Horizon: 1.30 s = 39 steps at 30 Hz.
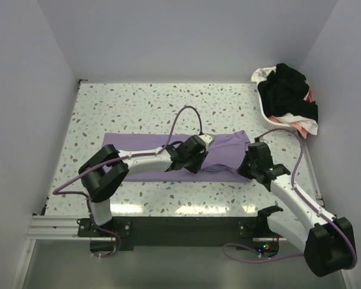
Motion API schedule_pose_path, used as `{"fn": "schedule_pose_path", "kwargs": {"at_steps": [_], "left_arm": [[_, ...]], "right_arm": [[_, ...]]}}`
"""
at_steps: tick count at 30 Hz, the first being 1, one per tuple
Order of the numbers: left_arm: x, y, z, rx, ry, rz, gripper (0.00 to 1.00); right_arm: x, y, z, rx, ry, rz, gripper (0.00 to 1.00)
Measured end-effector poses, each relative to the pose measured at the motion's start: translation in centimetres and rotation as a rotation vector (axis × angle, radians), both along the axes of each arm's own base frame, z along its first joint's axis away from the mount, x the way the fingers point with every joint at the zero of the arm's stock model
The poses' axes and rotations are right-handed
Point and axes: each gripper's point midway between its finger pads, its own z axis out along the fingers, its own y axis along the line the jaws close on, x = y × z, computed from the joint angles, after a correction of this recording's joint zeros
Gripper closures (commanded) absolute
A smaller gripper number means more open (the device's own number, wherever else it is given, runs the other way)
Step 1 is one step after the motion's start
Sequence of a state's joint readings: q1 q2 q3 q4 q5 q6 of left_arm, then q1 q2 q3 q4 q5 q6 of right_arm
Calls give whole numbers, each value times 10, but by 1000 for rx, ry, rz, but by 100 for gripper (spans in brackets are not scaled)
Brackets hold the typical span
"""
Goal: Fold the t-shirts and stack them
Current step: Fold the tshirt
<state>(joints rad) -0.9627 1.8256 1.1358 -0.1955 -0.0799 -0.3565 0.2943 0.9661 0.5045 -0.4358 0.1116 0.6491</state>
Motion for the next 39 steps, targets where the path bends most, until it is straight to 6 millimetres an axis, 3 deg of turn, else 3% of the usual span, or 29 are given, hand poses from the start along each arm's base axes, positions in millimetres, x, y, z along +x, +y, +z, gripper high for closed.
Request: {"fn": "schedule_pose_path", "kwargs": {"at_steps": [6, 17, 21, 27, 32, 39], "left_arm": [[-4, 6, 0, 7, 4, 4, 65], [4, 8, 25, -38, 5, 67, 62], [21, 30, 23, -43, 42, 168, 62], [38, 82, 17, -59, 87, 335, 62], [37, 93, 13, -62, 107, 375, 62], [36, 113, -1, -41, 140, 436, 63]], "right_arm": [[-9, -2, 6, 12, -9, -11, 66], [1, 1, 11, 10, 3, -13, 66], [17, 7, 1, 9, 34, -13, 66], [43, 13, -12, -8, 69, -31, 66], [68, 20, -16, -2, 61, -40, 66], [67, 21, -34, 5, 95, -59, 67]]}}
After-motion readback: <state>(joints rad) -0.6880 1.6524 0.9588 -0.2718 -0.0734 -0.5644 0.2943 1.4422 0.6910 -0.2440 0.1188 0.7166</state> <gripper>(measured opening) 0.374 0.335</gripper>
